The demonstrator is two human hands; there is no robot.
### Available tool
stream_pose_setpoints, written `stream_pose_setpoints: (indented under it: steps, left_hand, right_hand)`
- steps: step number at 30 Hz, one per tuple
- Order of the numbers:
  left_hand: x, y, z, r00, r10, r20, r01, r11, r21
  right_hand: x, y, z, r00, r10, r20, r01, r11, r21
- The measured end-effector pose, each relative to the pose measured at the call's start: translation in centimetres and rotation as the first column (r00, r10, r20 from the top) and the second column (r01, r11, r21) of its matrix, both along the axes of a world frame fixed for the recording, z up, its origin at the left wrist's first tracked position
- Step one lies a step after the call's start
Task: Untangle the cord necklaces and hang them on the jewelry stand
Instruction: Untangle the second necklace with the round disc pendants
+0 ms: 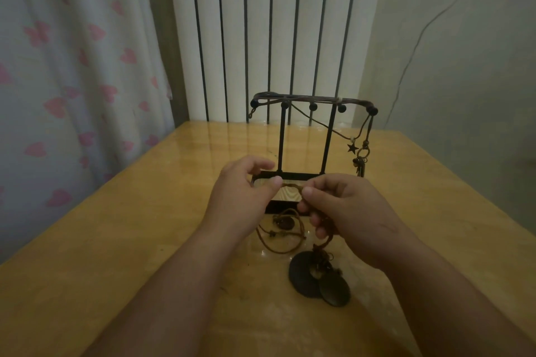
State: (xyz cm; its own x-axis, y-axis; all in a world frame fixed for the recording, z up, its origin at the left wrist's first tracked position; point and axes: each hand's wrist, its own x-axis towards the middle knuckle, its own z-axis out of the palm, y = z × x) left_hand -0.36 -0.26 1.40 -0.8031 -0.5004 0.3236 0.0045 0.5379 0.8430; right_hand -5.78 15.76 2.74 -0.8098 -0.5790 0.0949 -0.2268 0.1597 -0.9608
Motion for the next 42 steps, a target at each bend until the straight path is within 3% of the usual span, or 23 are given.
stream_pose_setpoints:
  steps: [2, 4, 8, 13, 34, 42]
  left_hand:
    - [0.1, -0.1, 0.1, 0.994, 0.045, -0.095, -0.053, 0.995, -0.081]
    - [0.4, -0.2, 0.2, 0.982, -0.04, -0.186, 0.027, 0.997, -0.072]
    - [0.8, 0.1, 0.1, 0.958, -0.233, -0.168, 0.227, 0.972, -0.054]
    - [0.6, 0.0, -0.2, 0.948, -0.24, -0.211, 0.237, 0.971, -0.041]
    - [0.2, 0.5, -0.6, 0.972, -0.202, -0.118, 0.2, 0.979, -0.029]
    - [-0.1, 0.5, -0.8, 0.947, -0.315, -0.067, 0.319, 0.947, 0.043]
  right_hand:
    - [0.0, 0.0, 0.1, 1.0, -0.014, 0.007, 0.015, 0.999, -0.029]
    - [0.0, -0.1, 0.2, 1.0, -0.031, 0.002, 0.031, 0.998, -0.046]
    - [-0.1, -0.2, 0.2, 0.999, -0.035, -0.03, 0.034, 0.998, -0.049]
    - [-0.1, -0.3, 0.0, 0.995, -0.07, -0.071, 0.065, 0.996, -0.066]
    - [-0.2, -0.5, -0.4, 0.995, -0.042, -0.095, 0.039, 0.999, -0.032]
    - [0.0, -0.5, -0.3, 0.997, -0.01, -0.079, 0.006, 0.999, -0.053]
